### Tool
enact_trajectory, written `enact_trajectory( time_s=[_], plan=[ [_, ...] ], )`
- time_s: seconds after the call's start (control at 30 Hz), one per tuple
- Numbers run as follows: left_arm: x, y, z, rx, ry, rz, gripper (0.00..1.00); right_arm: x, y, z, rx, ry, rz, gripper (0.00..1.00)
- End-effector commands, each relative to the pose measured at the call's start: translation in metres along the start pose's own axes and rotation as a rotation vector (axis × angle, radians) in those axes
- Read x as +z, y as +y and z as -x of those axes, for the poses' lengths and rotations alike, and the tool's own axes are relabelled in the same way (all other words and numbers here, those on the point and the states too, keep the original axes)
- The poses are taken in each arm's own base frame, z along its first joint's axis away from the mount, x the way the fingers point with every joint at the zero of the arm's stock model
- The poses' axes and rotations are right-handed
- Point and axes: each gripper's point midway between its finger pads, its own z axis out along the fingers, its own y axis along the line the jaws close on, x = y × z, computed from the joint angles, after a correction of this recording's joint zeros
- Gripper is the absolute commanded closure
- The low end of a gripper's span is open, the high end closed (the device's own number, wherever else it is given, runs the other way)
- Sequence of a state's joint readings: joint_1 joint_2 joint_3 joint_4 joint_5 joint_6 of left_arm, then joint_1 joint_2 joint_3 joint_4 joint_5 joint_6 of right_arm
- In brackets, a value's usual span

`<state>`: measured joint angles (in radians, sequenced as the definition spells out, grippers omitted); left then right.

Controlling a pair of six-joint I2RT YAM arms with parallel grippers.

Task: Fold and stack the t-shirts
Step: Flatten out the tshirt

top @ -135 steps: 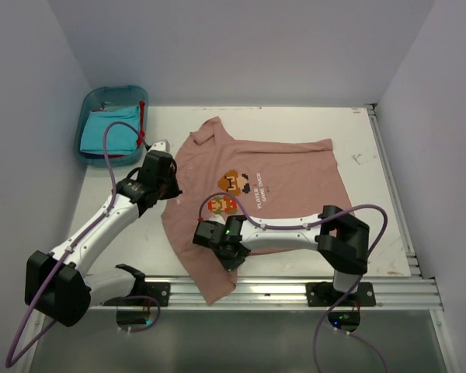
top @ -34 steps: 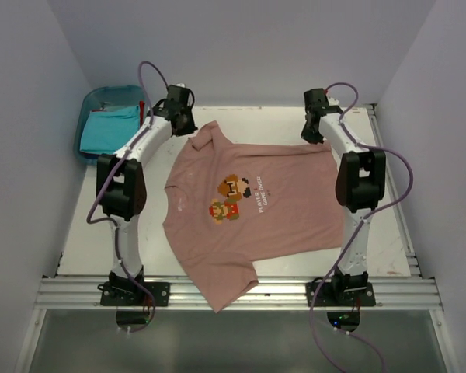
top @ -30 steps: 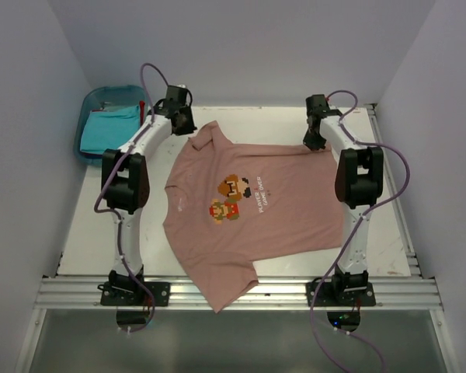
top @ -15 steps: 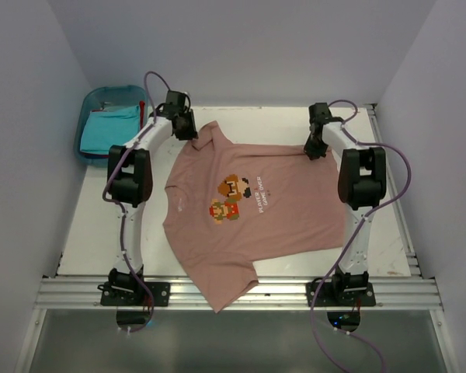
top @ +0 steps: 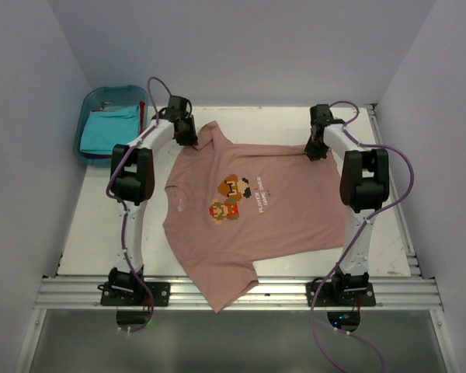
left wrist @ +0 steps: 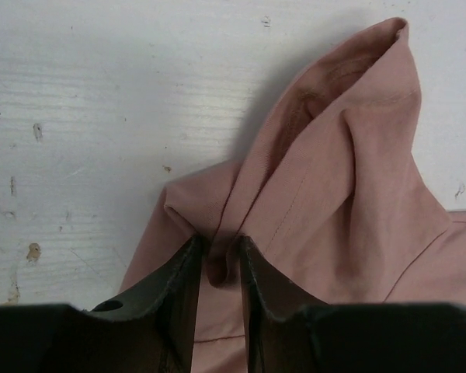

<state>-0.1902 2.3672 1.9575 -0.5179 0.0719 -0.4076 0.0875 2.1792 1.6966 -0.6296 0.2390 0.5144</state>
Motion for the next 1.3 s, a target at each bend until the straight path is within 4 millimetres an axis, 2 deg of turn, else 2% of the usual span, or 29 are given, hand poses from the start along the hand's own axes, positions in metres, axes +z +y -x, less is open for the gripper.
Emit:
enact_trajectory(
  time_s=[0.0, 0.1, 0.13, 0.17, 0.3, 0.43, 0.5, 0.53, 0.63, 0.8, 0.9, 0.93, 0.97, 1.03, 1.13, 1.2, 1.27],
  plan=[
    [0.005, 0.003, 0.003, 0.005, -0.001, -0.008, 0.71, -0.022, 0.006, 0.019, 0.004, -0.062, 0.043, 1.0],
    [0.008, 0.002, 0.003, 0.007, -0.001, -0.014, 0.82, -0.022, 0.006, 0.019, 0.004, -0.062, 0.042, 1.0],
    [0.008, 0.001, 0.004, 0.007, -0.006, -0.023, 0.94, -0.022, 0.005, 0.019, 0.002, -0.063, 0.039, 1.0],
    [0.007, -0.002, 0.005, 0.006, -0.01, -0.034, 1.0, -0.021, 0.004, 0.018, 0.0, -0.063, 0.034, 1.0],
    [-0.003, -0.008, 0.024, 0.012, -0.073, -0.049, 1.0, -0.02, 0.001, 0.018, -0.011, -0.066, 0.019, 1.0],
    [-0.024, -0.012, 0.053, 0.039, -0.152, -0.034, 1.0, -0.018, 0.0, 0.018, -0.017, -0.069, 0.012, 1.0],
    [-0.039, -0.013, 0.077, 0.057, -0.218, -0.012, 1.0, -0.017, 0.001, 0.018, -0.019, -0.066, 0.013, 1.0],
    [-0.038, -0.011, 0.076, 0.063, -0.216, 0.003, 1.0, -0.017, 0.0, 0.018, -0.02, -0.068, 0.013, 1.0],
    [-0.048, -0.01, 0.099, 0.079, -0.268, 0.039, 1.0, -0.015, 0.0, 0.017, -0.023, -0.063, 0.01, 1.0],
    [-0.048, -0.002, 0.113, 0.079, -0.32, 0.08, 1.0, -0.011, 0.001, 0.016, -0.026, -0.057, 0.007, 1.0],
    [-0.039, 0.003, 0.117, 0.08, -0.337, 0.09, 0.91, -0.01, 0.003, 0.017, -0.028, -0.055, 0.012, 1.0],
    [-0.039, 0.003, 0.122, 0.083, -0.346, 0.091, 0.78, -0.01, 0.003, 0.017, -0.029, -0.055, 0.012, 1.0],
    [-0.03, 0.008, 0.116, 0.082, -0.326, 0.104, 0.72, -0.009, 0.002, 0.015, -0.037, -0.046, 0.007, 1.0],
    [-0.025, 0.012, 0.118, 0.082, -0.326, 0.11, 0.63, -0.008, 0.001, 0.016, -0.038, -0.05, 0.001, 1.0],
    [-0.018, 0.023, 0.114, 0.064, -0.321, 0.133, 0.63, -0.007, 0.001, 0.013, -0.038, -0.044, 0.001, 1.0],
    [-0.018, 0.025, 0.117, 0.052, -0.339, 0.12, 0.61, -0.005, 0.001, 0.012, -0.037, -0.039, 0.004, 1.0],
    [-0.017, 0.024, 0.112, 0.046, -0.324, 0.092, 0.6, -0.003, 0.001, 0.011, -0.038, -0.036, 0.0, 1.0]
  ],
)
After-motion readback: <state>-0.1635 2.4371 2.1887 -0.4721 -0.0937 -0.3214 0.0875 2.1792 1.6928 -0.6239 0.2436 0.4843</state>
